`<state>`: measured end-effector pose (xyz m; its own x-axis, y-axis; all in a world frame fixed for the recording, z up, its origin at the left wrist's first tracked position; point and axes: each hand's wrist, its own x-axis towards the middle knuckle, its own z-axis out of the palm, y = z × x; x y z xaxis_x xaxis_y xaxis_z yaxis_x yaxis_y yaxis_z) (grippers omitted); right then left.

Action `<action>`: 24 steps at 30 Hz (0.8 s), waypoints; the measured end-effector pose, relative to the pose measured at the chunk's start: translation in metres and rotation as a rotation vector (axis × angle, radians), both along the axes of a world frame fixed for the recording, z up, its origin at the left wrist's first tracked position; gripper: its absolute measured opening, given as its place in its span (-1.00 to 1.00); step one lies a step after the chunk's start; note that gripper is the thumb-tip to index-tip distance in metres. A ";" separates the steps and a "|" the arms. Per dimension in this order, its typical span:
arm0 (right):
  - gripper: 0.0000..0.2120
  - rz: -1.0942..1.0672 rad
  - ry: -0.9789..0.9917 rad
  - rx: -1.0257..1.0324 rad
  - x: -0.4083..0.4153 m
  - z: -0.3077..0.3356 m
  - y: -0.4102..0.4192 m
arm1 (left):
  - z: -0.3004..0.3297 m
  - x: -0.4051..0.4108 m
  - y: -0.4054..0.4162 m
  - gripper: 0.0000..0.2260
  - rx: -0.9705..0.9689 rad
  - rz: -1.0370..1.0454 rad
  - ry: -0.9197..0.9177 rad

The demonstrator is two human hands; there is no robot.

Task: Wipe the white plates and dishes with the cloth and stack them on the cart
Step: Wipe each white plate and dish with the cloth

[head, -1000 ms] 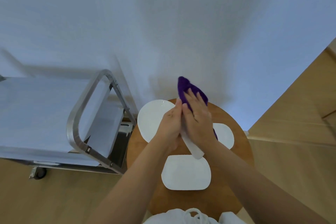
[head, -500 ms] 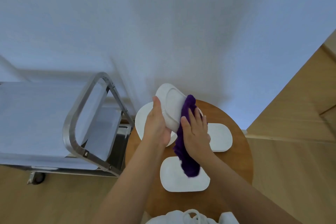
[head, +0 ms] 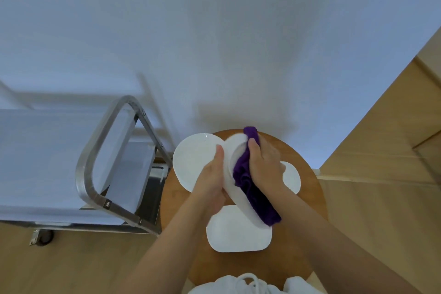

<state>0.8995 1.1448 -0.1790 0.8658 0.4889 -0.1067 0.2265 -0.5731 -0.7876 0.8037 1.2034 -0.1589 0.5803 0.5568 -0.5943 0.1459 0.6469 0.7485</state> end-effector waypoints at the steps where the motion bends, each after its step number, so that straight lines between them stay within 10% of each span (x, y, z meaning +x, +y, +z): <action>1: -0.55 0.045 -0.082 -0.011 -0.004 0.005 0.007 | -0.003 0.000 -0.006 -0.61 -0.014 -0.032 0.009; 15: -0.42 0.067 -0.163 -0.177 -0.034 -0.017 -0.015 | 0.012 0.003 0.029 -0.41 -0.184 0.235 -0.131; 24: -0.56 -0.147 0.539 0.295 0.012 -0.009 -0.041 | -0.006 -0.023 0.050 -0.38 -0.231 0.137 -0.239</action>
<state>0.9111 1.1037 -0.1884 0.7883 0.4447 -0.4253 -0.3108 -0.3088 -0.8989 0.7812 1.2530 -0.1651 0.6478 0.5054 -0.5701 -0.1152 0.8047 0.5824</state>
